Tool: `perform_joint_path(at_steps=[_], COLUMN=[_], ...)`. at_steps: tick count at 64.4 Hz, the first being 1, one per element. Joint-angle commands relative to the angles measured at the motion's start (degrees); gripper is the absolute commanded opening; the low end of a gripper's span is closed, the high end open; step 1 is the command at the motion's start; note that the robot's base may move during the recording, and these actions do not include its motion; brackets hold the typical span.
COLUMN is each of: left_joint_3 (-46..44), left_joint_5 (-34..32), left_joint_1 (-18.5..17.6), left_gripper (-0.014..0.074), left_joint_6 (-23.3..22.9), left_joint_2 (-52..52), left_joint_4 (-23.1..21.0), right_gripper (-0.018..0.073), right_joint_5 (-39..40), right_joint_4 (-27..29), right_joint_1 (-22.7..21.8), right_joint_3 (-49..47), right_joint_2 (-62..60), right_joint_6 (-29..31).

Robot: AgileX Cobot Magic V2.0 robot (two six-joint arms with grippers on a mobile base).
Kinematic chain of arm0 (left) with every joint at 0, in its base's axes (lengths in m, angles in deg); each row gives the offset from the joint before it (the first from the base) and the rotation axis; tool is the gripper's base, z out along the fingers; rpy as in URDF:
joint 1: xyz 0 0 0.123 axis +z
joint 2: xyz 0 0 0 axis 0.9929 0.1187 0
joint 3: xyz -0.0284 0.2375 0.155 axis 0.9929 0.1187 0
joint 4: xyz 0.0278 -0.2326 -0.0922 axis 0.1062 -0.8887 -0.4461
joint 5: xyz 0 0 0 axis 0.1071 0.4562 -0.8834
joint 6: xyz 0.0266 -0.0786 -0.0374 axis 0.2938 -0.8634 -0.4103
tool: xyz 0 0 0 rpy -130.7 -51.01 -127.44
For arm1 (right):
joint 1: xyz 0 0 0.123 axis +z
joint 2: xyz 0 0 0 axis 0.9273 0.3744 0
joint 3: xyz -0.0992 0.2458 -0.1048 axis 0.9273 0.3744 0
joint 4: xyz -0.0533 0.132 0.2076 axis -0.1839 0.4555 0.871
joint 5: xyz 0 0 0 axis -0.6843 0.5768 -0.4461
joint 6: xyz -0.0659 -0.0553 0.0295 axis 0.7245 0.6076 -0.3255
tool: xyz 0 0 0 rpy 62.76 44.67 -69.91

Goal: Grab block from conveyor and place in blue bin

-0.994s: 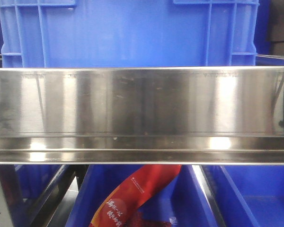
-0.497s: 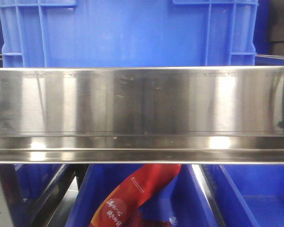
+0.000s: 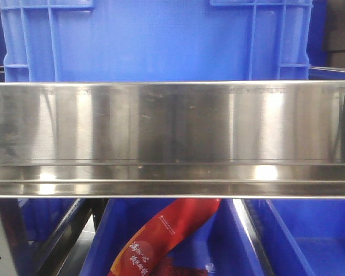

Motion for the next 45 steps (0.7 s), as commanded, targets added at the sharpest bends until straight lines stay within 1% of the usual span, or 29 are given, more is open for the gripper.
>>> perform_joint_path(at_steps=[1,12,18,27,35,45], left_joint_3=[7.33,22.69,29.65,38.57,42.48,42.98], left_joint_5=[-5.94,-17.34,-21.85,-26.13,-28.41,-29.06], left_joint_1=[-0.42,-0.42,-0.42,-0.42,-0.42,-0.42], left_gripper=[-0.0111,-0.0111,-0.0111,-0.0111,-0.0111,-0.0111], left_joint_6=[-0.9,-0.9,-0.9,-0.9,-0.9,-0.9], left_joint_2=[-6.12,-17.75,-23.64,-30.14,-32.92,-33.57], left_joint_4=[-0.01,-0.38,-0.93,-3.02,-3.75,-3.75], right_gripper=[-0.0162,-0.0162,-0.0162,-0.0162,-0.0162,-0.0162], right_joint_5=[3.82,4.17,4.33,5.22,5.36,6.28], right_joint_4=[-0.77,-0.77,-0.88,-0.88,-0.88,-0.88], right_joint_1=[0.03,0.03,0.03,0.03,0.03,0.03], right_joint_3=[6.13,15.3,19.15,23.54,25.02,25.03], right_joint_2=[-5.22,-13.96,-17.96,-22.35,-23.61,-23.61], right_joint_6=[0.31,0.31,0.31,0.31,0.31,0.31])
